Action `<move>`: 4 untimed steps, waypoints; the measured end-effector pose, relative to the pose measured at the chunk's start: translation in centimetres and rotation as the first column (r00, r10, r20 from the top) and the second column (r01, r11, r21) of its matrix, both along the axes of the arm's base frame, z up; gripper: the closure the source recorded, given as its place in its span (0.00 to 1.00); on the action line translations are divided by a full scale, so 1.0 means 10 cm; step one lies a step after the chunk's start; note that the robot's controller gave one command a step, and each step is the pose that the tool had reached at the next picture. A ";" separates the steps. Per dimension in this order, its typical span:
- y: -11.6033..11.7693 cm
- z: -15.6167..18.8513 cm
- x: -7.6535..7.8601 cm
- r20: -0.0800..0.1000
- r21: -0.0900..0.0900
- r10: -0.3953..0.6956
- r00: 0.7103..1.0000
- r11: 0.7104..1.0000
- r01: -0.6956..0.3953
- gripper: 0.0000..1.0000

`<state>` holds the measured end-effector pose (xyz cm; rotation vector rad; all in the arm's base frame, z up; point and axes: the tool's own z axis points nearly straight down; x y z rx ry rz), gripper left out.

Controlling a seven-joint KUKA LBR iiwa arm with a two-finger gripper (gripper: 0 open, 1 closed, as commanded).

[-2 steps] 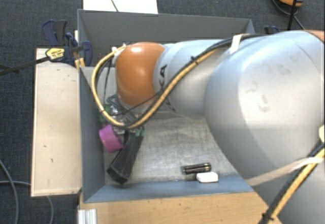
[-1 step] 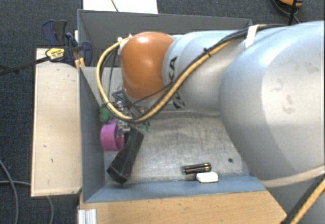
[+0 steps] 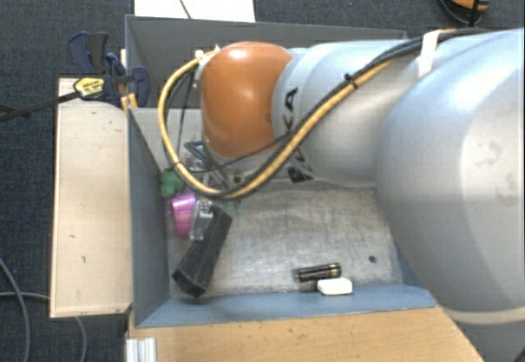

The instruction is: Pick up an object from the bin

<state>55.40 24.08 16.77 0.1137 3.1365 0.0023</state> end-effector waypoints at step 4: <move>-0.01 -0.92 -0.05 0.005 0.006 -0.107 0.994 0.994 0.107 1.00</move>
Offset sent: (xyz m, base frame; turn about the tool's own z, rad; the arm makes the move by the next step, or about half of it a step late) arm -0.0030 0.0039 -0.0977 0.0470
